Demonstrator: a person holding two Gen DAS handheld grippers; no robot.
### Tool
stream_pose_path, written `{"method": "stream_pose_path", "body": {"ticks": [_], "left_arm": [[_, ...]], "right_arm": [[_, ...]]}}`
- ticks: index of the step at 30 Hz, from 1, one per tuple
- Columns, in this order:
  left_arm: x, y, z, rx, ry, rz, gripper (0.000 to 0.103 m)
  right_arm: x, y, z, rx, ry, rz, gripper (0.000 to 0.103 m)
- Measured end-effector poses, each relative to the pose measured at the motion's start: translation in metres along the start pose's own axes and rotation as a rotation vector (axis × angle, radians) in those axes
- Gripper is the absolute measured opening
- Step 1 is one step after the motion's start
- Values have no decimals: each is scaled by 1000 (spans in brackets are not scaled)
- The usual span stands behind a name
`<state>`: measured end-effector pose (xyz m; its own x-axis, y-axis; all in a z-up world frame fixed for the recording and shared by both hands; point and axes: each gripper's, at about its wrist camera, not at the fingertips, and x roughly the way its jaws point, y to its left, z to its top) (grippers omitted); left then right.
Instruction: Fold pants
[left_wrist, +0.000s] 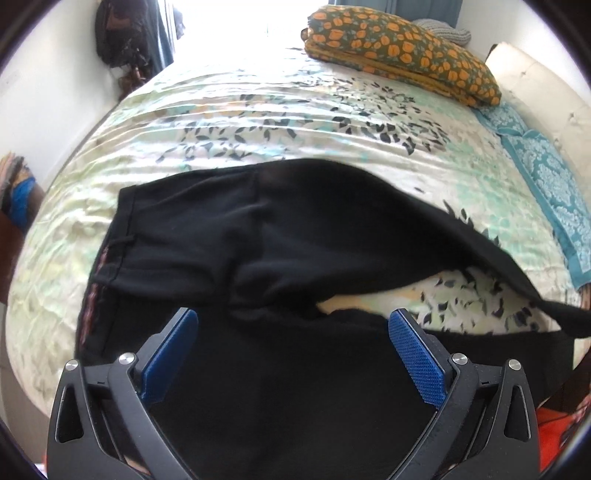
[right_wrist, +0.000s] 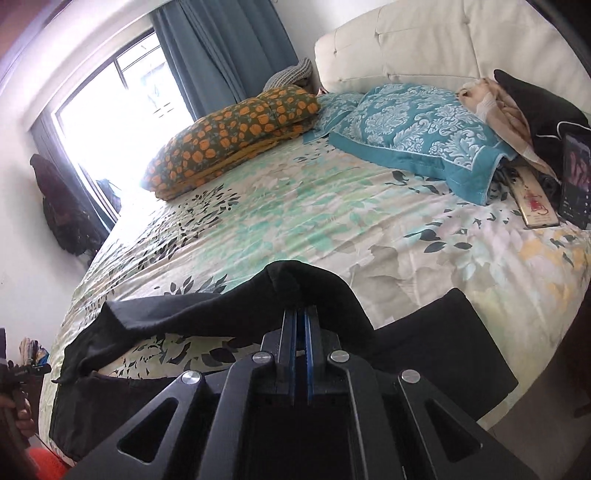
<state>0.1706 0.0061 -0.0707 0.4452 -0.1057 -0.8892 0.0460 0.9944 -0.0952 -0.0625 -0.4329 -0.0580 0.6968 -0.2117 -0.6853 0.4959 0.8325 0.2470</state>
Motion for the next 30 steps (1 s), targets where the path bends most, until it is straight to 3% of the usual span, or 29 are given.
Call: {"method": "stream_pose_path", "body": {"ticks": [6, 12, 18, 19, 20, 21, 25, 30], "left_arm": [[65, -14, 73, -130, 85, -172, 102], [132, -14, 116, -281, 133, -132, 102], [168, -7, 131, -306, 162, -73, 99], [171, -3, 130, -322, 160, -80, 71], [173, 2, 127, -339, 165, -95, 33], [178, 8, 124, -370, 205, -119, 9], [152, 25, 116, -428, 154, -201, 4], [42, 34, 94, -358, -13, -272, 5]], "right_arm": [[2, -6, 6, 31, -39, 25, 3], [-2, -16, 8, 43, -65, 34, 3], [-19, -22, 7, 35, -120, 69, 3], [-22, -24, 7, 35, -128, 77, 4], [-24, -25, 7, 37, -132, 85, 4], [-24, -26, 8, 38, -130, 90, 4], [-10, -28, 18, 51, -71, 100, 4], [-6, -7, 61, -133, -51, 118, 4]]}}
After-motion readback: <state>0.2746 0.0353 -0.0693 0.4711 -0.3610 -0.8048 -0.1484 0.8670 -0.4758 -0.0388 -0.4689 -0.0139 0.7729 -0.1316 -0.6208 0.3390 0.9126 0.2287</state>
